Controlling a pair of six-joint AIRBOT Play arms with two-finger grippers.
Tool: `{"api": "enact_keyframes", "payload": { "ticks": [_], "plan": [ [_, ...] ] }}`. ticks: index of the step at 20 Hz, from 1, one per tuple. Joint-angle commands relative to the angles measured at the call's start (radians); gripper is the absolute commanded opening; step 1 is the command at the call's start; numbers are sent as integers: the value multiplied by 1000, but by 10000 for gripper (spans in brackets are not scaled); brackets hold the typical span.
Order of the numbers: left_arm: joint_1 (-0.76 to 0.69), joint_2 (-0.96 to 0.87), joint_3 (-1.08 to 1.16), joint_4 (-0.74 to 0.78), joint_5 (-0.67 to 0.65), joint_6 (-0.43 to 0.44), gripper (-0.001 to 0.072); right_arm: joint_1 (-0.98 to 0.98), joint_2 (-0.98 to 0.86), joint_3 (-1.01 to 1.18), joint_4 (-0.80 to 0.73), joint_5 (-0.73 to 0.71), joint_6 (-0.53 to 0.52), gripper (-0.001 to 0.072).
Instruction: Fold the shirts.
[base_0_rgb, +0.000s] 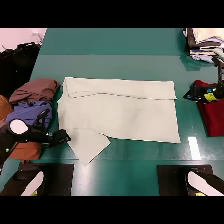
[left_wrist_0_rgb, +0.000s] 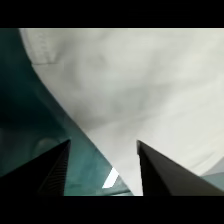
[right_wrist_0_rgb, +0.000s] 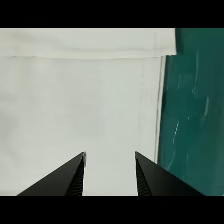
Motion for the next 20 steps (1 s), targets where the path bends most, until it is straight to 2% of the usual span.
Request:
{"api": "enact_keyframes", "payload": {
  "ticks": [1, 5, 6, 7, 12, 13, 14, 16, 19, 20],
  "plan": [
    [0, 10, -68, -35, 85, -3, 499, 10, 4, -2, 8, 14, 1, 367],
    [0, 10, -61, -138, 178, 6, 487, 6, 4, -3, 5, 53, 0, 367],
    [0, 10, -58, -153, 188, 13, 225, -6, 4, -4, 4, 83, 0, 367],
    [0, 10, -57, -177, 188, 58, 34, -27, 9, -15, 5, 101, 0, 367],
    [0, 10, 8, -203, 118, 112, 23, -246, 113, -285, -71, 125, -1, 382],
    [0, 10, 34, -197, 105, 116, 23, -301, 118, -347, -80, 145, -1, 489],
    [0, 10, 56, -197, 105, 129, 23, -357, 116, -409, -71, 157, -1, 554],
    [0, 10, 93, -195, 106, 130, 23, -417, 92, -507, 2, 147, -40, 551],
    [0, 10, 105, -194, 105, 137, 23, -396, 37, -594, 98, 75, -55, 548],
    [0, 10, 105, -194, 105, 137, 23, -367, 14, -608, 114, 53, -55, 515]
  ]
}}
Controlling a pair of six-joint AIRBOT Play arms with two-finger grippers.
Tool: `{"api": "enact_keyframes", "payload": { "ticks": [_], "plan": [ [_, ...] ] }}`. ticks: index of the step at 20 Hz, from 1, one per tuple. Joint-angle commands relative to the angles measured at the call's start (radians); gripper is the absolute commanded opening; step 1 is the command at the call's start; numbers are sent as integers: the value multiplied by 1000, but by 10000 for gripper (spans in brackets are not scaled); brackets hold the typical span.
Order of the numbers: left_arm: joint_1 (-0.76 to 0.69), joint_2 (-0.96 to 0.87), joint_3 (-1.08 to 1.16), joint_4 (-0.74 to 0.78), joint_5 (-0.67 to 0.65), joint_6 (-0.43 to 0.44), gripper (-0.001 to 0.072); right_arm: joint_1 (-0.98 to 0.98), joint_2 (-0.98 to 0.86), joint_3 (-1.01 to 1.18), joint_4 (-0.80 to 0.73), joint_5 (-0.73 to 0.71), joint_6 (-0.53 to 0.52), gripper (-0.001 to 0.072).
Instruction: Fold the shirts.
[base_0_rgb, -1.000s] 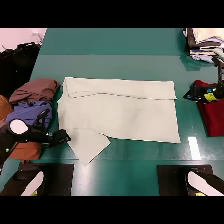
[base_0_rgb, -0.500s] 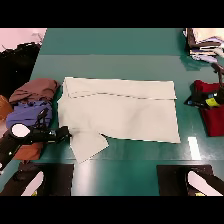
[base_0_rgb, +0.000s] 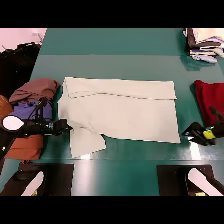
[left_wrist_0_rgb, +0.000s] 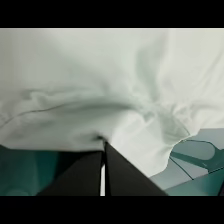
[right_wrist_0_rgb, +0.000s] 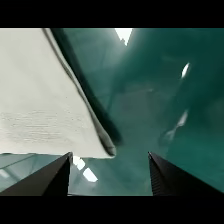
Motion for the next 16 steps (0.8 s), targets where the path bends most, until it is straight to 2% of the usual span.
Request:
{"api": "enact_keyframes", "payload": {
  "ticks": [1, 4, 6, 7, 8, 12, 16],
  "plan": [
    [1, 0, 18, -2, -6, 10, 23, 39, -61, -89, 80, -63, -16, 435],
    [1, 0, 18, 0, -19, 11, 23, 141, -89, -87, 93, -91, -16, 415],
    [1, 1, 36, 45, -76, 14, 23, 175, -70, -87, 72, -98, -16, 173],
    [1, 2, 59, 94, -121, 9, 22, 183, -47, -87, 48, -98, -16, 80],
    [1, 3, 86, 143, -164, 2, 22, 182, -11, -87, 23, -90, -16, 17],
    [1, 149, 161, 302, -312, -79, 21, 139, 167, -83, -81, 42, -16, 16],
    [1, 291, 161, 292, -576, -109, 23, 130, 349, -13, -224, 179, -16, 16]
  ]
}}
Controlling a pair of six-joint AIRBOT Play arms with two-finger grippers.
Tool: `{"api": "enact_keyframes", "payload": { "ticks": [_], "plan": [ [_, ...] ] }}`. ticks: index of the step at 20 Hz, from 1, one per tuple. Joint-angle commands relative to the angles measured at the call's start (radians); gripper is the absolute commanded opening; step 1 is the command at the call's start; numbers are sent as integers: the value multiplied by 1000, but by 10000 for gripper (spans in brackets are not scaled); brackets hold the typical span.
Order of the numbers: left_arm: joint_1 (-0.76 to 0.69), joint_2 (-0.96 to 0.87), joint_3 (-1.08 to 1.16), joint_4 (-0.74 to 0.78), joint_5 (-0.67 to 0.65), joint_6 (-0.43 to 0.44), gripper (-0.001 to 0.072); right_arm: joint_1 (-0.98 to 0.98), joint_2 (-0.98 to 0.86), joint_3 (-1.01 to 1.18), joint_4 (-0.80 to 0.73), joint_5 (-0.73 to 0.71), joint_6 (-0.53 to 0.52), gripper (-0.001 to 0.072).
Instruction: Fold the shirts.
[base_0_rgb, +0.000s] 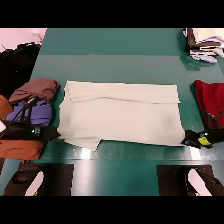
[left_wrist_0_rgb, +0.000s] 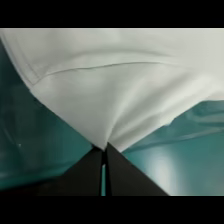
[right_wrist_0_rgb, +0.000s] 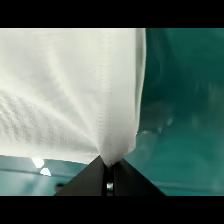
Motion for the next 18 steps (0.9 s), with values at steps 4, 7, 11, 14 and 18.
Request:
{"api": "enact_keyframes", "payload": {
  "ticks": [4, 7, 11, 14, 18],
  "plan": [
    [1, 59, 58, -31, -153, -52, 22, 22, 159, 195, -99, 105, 24, 15],
    [2, -71, 124, -31, 11, 16, 22, 124, 23, 314, -99, 46, 24, 15],
    [1, -342, 247, -31, 224, 87, 23, 229, -242, 480, -99, -63, 40, 15],
    [2, -563, 352, -34, 294, 114, 24, 261, -430, 610, -71, -110, 40, 16],
    [2, -756, 436, -39, 390, 132, 24, 269, -627, 762, 24, -151, 39, 16]
  ]
}}
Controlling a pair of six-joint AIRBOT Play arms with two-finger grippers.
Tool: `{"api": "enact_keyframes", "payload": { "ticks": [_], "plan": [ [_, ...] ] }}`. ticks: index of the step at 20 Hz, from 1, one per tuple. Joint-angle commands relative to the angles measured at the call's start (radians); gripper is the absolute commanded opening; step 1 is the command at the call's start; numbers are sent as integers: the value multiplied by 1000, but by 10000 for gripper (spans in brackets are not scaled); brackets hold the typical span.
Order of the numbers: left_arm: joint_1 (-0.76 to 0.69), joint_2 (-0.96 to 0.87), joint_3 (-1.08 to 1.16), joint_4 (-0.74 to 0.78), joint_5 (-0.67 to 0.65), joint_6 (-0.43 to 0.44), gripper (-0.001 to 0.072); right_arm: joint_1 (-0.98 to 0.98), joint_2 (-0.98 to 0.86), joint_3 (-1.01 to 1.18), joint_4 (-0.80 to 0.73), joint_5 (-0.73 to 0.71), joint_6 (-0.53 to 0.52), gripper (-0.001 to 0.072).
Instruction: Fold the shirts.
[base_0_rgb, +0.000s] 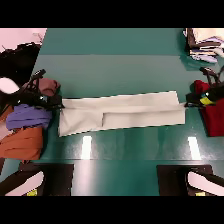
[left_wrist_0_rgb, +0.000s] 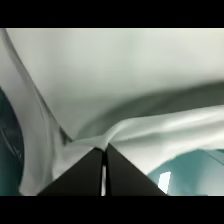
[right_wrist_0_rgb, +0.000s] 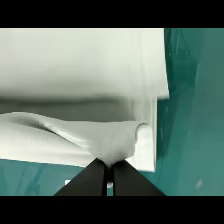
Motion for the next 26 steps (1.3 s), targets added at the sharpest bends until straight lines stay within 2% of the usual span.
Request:
{"api": "enact_keyframes", "payload": {
  "ticks": [1, 2, 3, 4, 5, 7, 8, 9, 10, 11, 12, 14, 17, 20, 22, 23, 24, 25, 26],
  "plan": [
    [1, -164, 76, -5, 116, 27, 25, 14, -181, 140, 93, -48, 1, 18],
    [1, -180, 88, -7, 133, 25, 28, 7, -220, 175, 119, -48, -2, 63],
    [1, -188, 101, -10, 148, 24, 241, -3, -251, 201, 161, -48, -19, 242],
    [1, -188, 113, -20, 155, 24, 489, -18, -277, 222, 221, -43, -47, 272],
    [1, -188, 136, -23, 141, 24, 540, -36, -288, 231, 270, -34, -73, 272],
    [1, -187, 191, -23, 63, 24, 539, -83, -280, 212, 309, -8, -116, 296],
    [1, -187, 212, -35, 29, 24, 538, -116, -261, 177, 306, -8, -128, 357],
    [1, -187, 220, -62, 13, 24, 535, -152, -240, 136, 307, -15, -142, 370],
    [1, -187, 220, -95, 12, 27, 336, -191, -224, 96, 307, -18, -153, 428],
    [-1, -187, 220, -122, 19, 42, 63, -237, -215, 55, 309, -22, -157, 536],
    [-10, -187, 220, -143, 34, 59, 33, -282, -216, 20, 314, -21, -157, 543],
    [-51, -187, 220, -155, 53, 58, 32, -341, -239, -35, 344, -21, -176, 542],
    [-157, -188, 220, -154, 97, 49, 24, -366, -301, -71, 474, -10, -249, 527],
    [-255, -190, 219, -154, 182, -26, 24, -311, -357, -44, 516, -8, -259, 518],
    [-314, -190, 219, -154, 260, -41, 23, -251, -382, -13, 514, -9, -263, 423],
    [-344, -198, 220, -156, 301, -68, 23, -228, -391, 0, 514, -10, -265, 420],
    [-370, -211, 220, -164, 327, -82, 24, -205, -396, 13, 514, -5, -277, 269],
    [-397, -232, 221, -185, 340, -81, 23, -188, -396, 23, 514, 5, -303, 81],
    [-423, -258, 223, -200, 344, -81, 23, -176, -391, 36, 515, 24, -334, 16]
  ]
}}
